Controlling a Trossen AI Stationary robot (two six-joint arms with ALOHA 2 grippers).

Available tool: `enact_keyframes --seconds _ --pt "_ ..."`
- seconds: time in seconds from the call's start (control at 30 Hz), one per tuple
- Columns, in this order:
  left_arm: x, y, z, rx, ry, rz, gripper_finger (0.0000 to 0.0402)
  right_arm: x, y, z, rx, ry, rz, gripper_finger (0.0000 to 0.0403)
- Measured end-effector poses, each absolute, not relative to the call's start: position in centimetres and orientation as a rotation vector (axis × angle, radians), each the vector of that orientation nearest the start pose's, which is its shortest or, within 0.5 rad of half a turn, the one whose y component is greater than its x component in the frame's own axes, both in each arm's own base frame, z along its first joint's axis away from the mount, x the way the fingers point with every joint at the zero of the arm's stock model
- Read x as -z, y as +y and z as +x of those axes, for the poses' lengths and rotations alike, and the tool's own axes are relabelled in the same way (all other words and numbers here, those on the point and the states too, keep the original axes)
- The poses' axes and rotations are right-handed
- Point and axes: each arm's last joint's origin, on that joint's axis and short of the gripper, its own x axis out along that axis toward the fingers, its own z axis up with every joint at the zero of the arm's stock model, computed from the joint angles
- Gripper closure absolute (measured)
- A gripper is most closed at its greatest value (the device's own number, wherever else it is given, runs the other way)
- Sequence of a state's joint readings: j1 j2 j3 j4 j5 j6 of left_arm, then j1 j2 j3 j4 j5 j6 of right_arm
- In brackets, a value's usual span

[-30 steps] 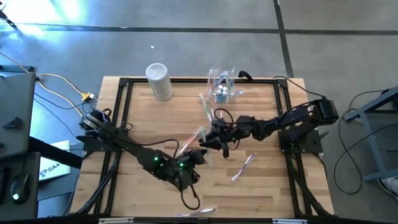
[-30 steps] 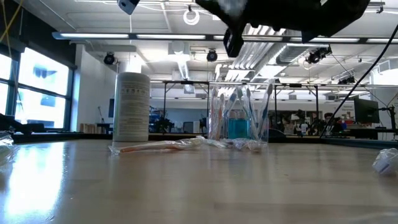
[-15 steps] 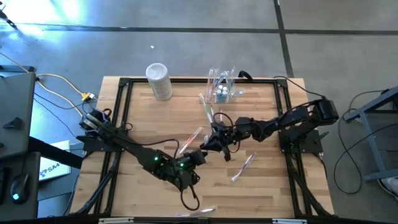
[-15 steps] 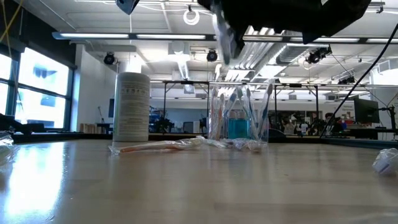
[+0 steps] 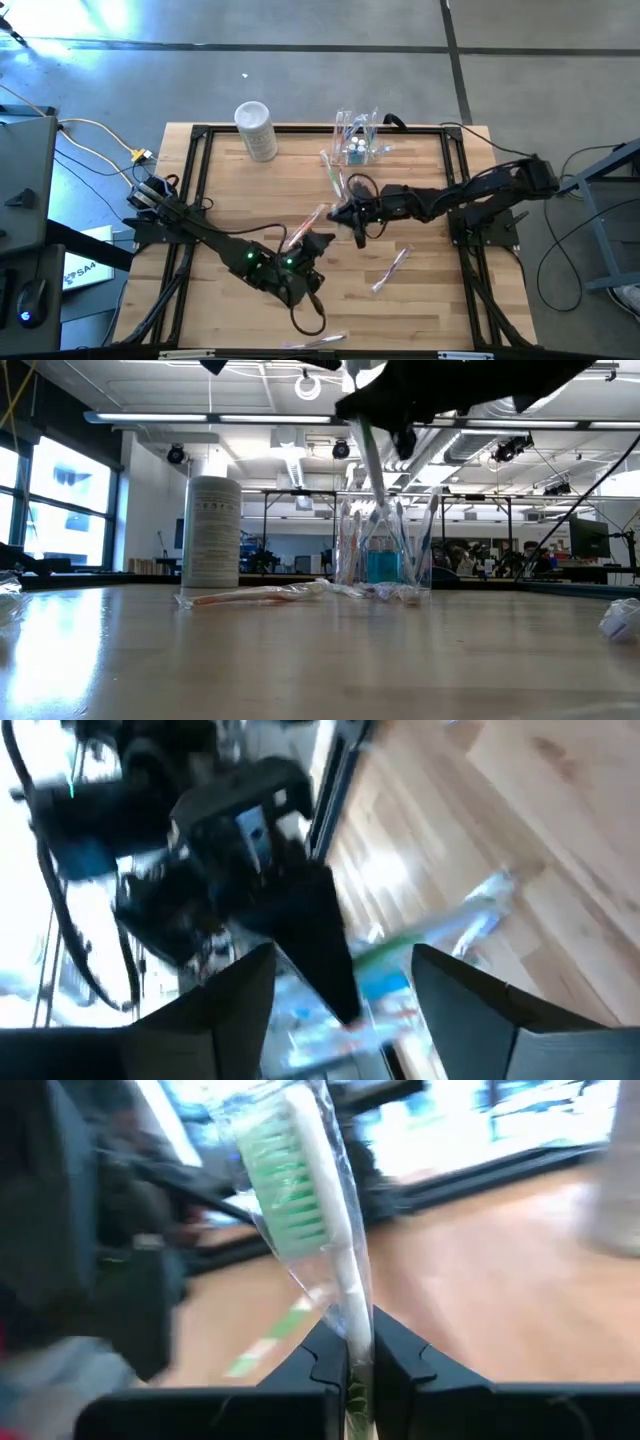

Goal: Pick & Place toothbrushing station
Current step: Put the green toothbrush into the transparent organizer

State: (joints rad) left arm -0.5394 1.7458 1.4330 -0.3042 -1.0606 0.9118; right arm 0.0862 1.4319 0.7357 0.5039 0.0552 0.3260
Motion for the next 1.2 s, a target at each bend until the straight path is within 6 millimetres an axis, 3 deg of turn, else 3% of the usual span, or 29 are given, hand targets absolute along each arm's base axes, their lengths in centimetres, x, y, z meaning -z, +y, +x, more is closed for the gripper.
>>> enact_keyframes --seconds 0.13,0.3,0.43,0.53,0.63,0.87,1.0,1.2 --pt "-29.2 -17.0 33.6 -0.291 0.726 1.311 0.0163 -25.1 2.8 28.3 0.17 0.221 0.195 0.0389" --pt "-29.9 -14.8 32.7 -0.337 0.785 1.192 0.0162 -27.0 3.7 25.5 0.372 0.222 0.069 0.039" --pt "-31.9 -10.7 31.1 -0.237 0.843 0.902 0.0162 -27.6 4.3 23.6 0.547 0.244 -0.04 0.039" --pt "-34.1 -6.6 29.9 -0.153 0.824 0.606 0.0162 -27.3 4.7 23.1 0.655 0.256 -0.093 0.039" --pt "-34.3 -2.8 28.6 -0.065 0.762 0.422 0.0162 -26.2 4.6 22.8 0.703 0.265 -0.117 0.039" --pt "-31.1 3.2 26.1 -0.167 0.543 0.277 0.0162 -22.4 2.0 22.1 0.767 0.173 -0.121 0.039" --pt "-29.1 4.4 25.6 -0.233 0.459 0.246 0.0162 -22.0 -0.5 21.7 0.788 0.074 -0.141 0.039" --pt "-27.6 4.5 25.9 -0.23 0.461 0.251 0.0162 -21.8 -5.0 21.3 0.827 0.043 -0.086 0.039"
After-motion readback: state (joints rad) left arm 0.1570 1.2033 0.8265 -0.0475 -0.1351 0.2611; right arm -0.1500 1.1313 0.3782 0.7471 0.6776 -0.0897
